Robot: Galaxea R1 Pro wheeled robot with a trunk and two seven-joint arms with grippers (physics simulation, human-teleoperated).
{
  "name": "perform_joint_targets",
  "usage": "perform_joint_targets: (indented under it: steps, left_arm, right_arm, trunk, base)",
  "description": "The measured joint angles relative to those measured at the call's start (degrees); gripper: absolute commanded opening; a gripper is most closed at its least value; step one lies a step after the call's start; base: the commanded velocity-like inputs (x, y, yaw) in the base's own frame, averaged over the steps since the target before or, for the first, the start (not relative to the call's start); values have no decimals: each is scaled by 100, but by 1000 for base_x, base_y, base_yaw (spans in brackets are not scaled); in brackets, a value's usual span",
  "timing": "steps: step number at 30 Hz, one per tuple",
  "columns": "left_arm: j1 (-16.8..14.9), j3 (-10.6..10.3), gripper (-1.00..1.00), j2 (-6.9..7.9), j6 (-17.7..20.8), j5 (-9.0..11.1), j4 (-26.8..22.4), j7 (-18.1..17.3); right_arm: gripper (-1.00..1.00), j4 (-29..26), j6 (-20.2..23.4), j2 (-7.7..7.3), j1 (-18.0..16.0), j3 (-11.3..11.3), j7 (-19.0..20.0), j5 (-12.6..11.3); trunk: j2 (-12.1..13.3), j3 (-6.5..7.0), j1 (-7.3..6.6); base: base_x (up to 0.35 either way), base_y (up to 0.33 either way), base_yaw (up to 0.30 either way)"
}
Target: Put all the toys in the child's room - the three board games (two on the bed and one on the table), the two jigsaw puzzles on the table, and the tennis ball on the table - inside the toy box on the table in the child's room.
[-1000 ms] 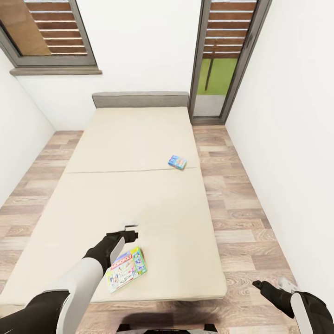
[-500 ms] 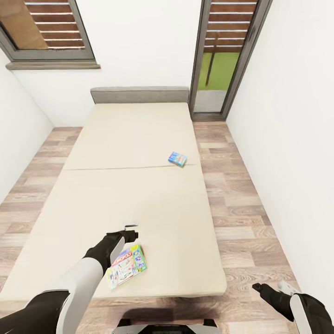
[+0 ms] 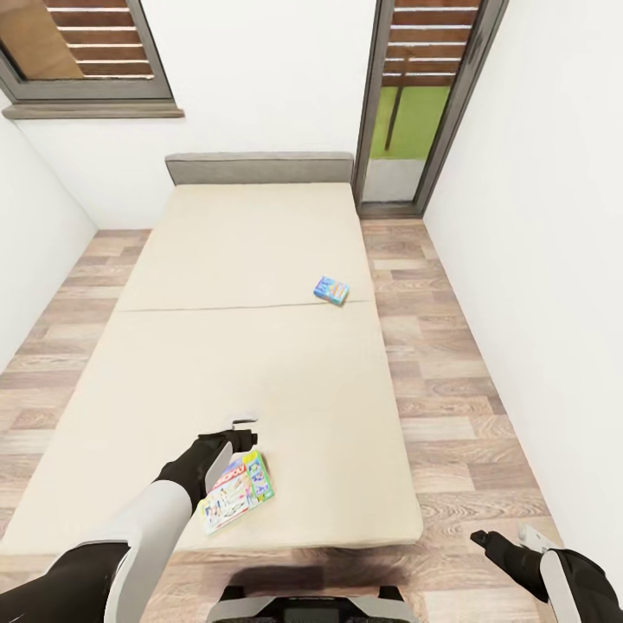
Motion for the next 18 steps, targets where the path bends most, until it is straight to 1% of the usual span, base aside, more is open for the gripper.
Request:
perform_joint_targets:
  steps: [6, 12, 14, 18]
  left_arm:
    - [-1, 5, 100, -7, -1, 4, -73, 7]
    - [-5, 13, 100, -81, 89, 3, -456, 17]
    - [-34, 13, 100, -124, 165, 2, -547, 23]
    - [-171, 13, 100, -155, 284, 1, -604, 25]
  right_arm:
    - [100, 39, -3, 0, -5, 0, -6, 0]
    - [100, 53, -1, 0, -7, 0, -12, 0]
    - [100, 55, 0, 0, -7, 0, -15, 1]
    - [100, 56, 0, 0, -7, 0, -15, 1]
  trunk:
    - [0, -56, 0]
    - [0, -113, 0]
    - [0, -131, 0]
    - [0, -169, 0]
  base:
    - [0, 0, 0]
    - [0, 0, 0]
    - [0, 0, 0]
    - [0, 0, 0]
